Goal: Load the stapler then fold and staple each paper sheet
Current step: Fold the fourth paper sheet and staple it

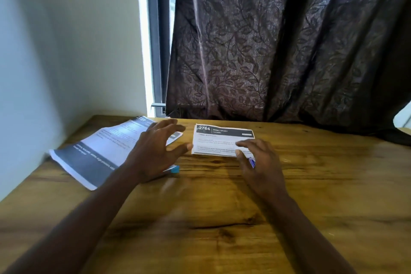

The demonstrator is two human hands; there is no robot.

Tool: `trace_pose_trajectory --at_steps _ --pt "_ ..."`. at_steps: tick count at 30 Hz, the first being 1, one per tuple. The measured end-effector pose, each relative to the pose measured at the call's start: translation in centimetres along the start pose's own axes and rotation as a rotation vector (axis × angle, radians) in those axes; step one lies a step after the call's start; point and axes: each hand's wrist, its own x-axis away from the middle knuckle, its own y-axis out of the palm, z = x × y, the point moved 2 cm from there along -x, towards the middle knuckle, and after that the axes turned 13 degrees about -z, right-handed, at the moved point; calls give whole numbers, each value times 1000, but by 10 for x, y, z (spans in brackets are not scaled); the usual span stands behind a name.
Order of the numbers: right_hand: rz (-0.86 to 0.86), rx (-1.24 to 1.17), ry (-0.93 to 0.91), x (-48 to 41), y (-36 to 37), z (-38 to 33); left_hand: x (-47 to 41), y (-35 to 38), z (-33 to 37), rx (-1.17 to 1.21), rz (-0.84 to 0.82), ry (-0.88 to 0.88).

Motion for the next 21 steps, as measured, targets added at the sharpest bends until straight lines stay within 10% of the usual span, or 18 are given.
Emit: trace_pose_trajectory --at_steps 15,21 --pt "-532 -52 289 -82 85 -151 55 -23 -134 -205 -153 -306" --pt "-488 58 405 -99 112 -187 51 -18 -138 -218 -157 -316"
